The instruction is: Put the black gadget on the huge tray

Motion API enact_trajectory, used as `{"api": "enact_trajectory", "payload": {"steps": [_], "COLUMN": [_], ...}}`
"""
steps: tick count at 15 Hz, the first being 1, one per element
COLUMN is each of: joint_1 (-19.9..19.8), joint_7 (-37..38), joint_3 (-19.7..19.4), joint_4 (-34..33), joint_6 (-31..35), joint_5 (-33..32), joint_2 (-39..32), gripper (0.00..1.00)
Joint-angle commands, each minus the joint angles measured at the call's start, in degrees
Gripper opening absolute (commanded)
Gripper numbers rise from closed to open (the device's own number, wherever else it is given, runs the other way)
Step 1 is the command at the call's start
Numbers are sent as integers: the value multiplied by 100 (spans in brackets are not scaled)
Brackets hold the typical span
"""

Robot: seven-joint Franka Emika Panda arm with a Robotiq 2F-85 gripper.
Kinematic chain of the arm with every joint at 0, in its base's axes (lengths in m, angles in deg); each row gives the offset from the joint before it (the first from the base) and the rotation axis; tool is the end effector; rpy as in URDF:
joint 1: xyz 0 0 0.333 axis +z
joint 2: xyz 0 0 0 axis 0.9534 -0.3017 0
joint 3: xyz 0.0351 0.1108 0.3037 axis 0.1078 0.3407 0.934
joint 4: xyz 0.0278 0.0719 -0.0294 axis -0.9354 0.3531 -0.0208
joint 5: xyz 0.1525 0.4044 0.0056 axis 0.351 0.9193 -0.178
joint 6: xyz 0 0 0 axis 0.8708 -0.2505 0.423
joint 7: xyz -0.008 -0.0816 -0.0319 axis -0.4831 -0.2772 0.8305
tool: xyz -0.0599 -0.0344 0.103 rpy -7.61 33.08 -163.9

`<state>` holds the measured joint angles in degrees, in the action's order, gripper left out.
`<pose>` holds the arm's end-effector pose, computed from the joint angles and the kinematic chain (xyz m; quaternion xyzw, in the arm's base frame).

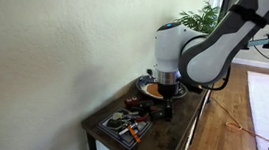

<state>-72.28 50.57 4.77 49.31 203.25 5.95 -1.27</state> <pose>0.5592 0.0192 0.1443 0.9680 0.2380 -0.0285 0.0741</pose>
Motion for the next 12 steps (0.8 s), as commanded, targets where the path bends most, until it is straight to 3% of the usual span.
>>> {"api": "enact_trajectory", "payload": {"steps": [1,3,4,6,10,12], "joint_1": [-110,-126,-131,-124,-101,-8], "joint_7": [-308,-429,-517,-663,-1032,-1034], "joint_3": [65,103,126,173,381,406], "joint_4": [32,13,15,0,51,103], "joint_6": [244,219,223,190,-29,-109], "joint_5": [273,379,433,494,697,618], "joint_2": [-33,-71,-83,-118,-53,88], "gripper": [47,34,77,74,99,100]}}
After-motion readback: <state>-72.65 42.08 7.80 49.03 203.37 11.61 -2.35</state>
